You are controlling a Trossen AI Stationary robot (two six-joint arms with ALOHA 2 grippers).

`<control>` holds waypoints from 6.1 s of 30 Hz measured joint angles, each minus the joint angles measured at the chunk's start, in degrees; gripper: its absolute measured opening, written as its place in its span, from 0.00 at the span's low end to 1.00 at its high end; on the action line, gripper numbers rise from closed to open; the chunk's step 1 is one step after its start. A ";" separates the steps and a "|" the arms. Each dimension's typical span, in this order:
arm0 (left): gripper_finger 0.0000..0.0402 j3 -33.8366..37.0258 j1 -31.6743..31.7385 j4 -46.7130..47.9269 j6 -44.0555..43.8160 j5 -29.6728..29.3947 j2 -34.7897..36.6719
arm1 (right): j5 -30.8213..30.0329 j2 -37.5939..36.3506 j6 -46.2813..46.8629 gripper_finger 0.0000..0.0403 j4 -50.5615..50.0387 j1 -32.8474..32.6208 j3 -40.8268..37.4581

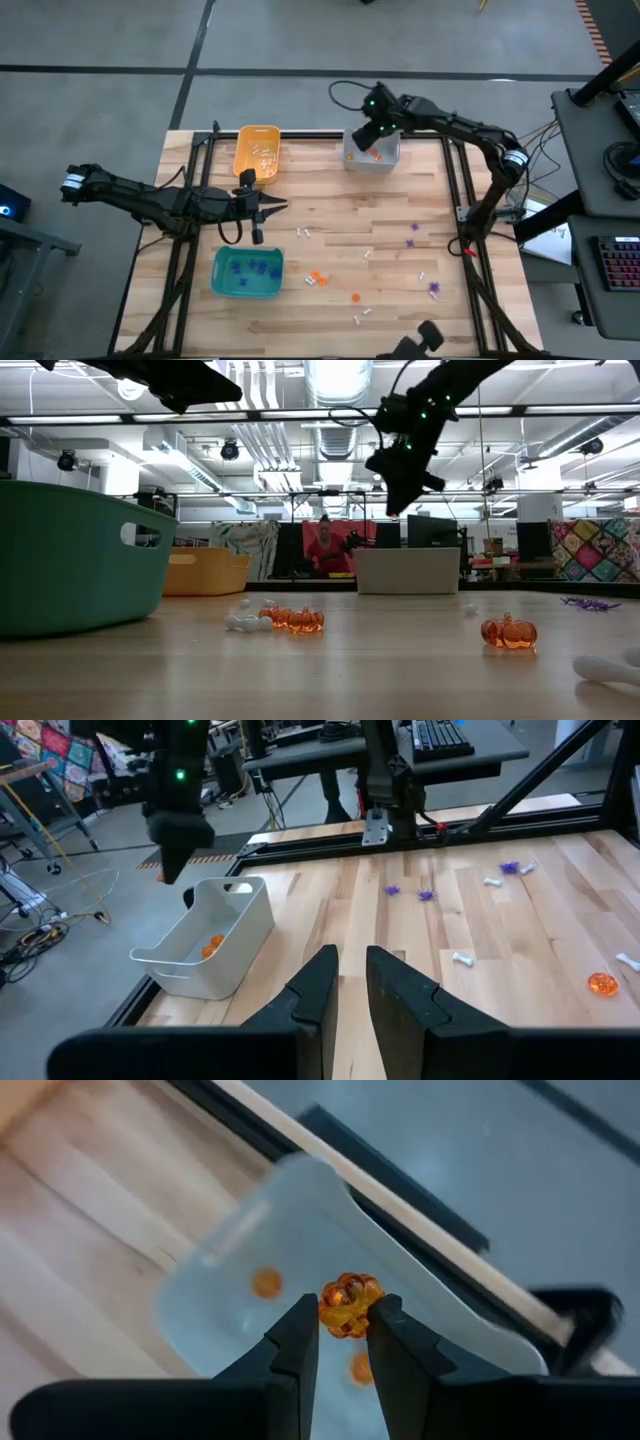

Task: Sort Halloween decoration
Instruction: Put the orange pumpkin toy into the gray bin, then put the blue spider toy into the green bin

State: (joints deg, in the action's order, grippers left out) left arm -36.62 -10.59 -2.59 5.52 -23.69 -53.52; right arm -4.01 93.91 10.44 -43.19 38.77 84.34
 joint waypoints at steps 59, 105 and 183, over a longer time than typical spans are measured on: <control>0.10 0.00 0.00 0.17 -0.04 -2.95 -0.42 | 4.48 13.21 0.92 0.16 -5.32 7.60 -0.38; 0.10 0.00 0.00 -0.94 -1.64 -2.95 -1.57 | 11.50 -4.50 1.83 0.31 -34.08 -18.29 -1.25; 0.10 0.00 0.00 -1.18 -1.53 -2.93 -1.57 | 7.14 -3.19 28.48 0.03 -11.00 -31.35 -35.29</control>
State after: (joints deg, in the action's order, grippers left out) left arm -36.62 -10.59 -3.77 3.99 -26.61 -55.09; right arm 3.12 90.72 38.92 -54.19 7.42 49.05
